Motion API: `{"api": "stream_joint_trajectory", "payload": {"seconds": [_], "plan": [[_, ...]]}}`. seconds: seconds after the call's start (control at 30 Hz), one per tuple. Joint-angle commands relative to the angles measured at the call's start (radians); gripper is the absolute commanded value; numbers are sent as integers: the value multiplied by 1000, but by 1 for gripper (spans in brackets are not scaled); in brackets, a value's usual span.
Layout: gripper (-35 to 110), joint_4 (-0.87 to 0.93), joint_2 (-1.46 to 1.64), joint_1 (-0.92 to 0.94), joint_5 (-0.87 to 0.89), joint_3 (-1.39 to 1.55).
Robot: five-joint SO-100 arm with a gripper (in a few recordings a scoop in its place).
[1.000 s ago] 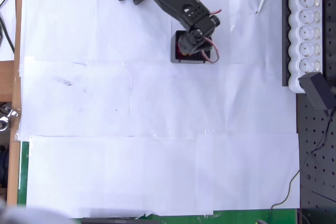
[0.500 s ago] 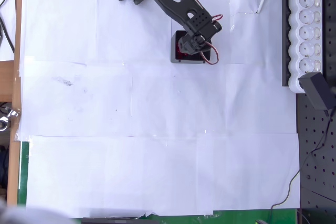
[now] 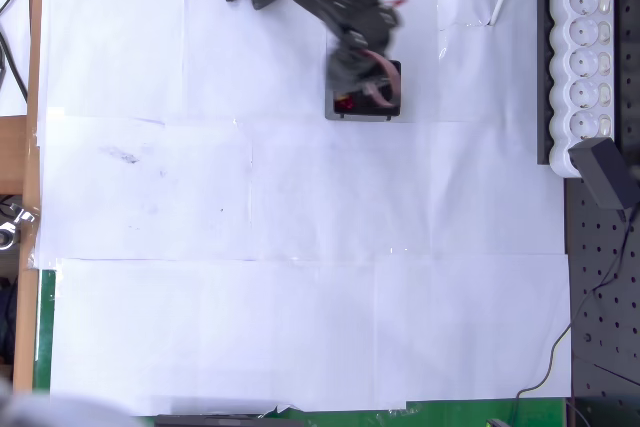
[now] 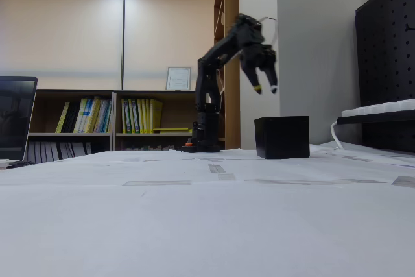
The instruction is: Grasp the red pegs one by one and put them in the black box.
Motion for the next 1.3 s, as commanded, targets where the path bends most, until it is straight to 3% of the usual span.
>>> {"api": "stream_joint_trajectory", "payload": {"seconds": [0.0, 0.07, 0.17, 0.53, 0.77, 0.97, 1.27], "plan": [[10, -396, -428, 218, 195, -615], [0, -451, -511, 261, 241, -804], [0, -525, -647, 267, 238, -1022], [0, -425, -1075, 318, 279, -1416], [0, -121, -1190, 318, 290, -1416], [0, -77, -1239, 322, 173, -1416], [0, -77, -1239, 328, 173, -1416]]}}
